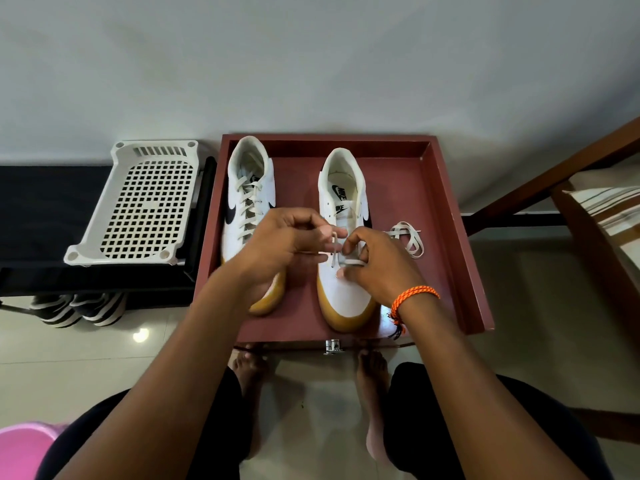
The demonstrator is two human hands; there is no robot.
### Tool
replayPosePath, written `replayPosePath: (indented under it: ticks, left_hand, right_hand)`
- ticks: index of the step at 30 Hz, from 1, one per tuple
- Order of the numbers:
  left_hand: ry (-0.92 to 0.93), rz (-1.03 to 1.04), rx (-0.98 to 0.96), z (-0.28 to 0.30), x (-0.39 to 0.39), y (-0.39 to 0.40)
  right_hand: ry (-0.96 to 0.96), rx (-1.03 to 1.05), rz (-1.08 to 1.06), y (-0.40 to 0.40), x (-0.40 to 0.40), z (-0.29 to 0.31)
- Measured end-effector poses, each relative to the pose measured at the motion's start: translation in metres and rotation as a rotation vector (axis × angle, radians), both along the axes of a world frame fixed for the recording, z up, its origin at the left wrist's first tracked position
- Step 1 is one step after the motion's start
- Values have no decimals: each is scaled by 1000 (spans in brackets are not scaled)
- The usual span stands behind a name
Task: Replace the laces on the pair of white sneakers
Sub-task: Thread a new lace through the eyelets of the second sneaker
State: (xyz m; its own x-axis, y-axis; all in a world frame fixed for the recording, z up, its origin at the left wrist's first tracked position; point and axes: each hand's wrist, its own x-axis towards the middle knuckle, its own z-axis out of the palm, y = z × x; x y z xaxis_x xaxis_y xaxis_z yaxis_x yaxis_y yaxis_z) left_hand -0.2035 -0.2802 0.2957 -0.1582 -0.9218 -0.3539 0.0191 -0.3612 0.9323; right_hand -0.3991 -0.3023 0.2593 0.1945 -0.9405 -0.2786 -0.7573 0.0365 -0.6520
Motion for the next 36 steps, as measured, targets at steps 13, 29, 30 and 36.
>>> replayPosePath:
  ticks: [13, 29, 30, 36]
  left_hand:
    - [269, 42, 91, 15, 17, -6]
    - [144, 6, -103, -7, 5, -5]
    - [265, 21, -94, -2, 8, -5]
    - [961, 57, -118, 9, 20, -5]
  right_hand:
    - [53, -88, -60, 4, 7, 5]
    - [29, -49, -79, 3, 4, 3]
    - [21, -38, -80, 3, 5, 4]
    - [-13, 3, -97, 4, 7, 5]
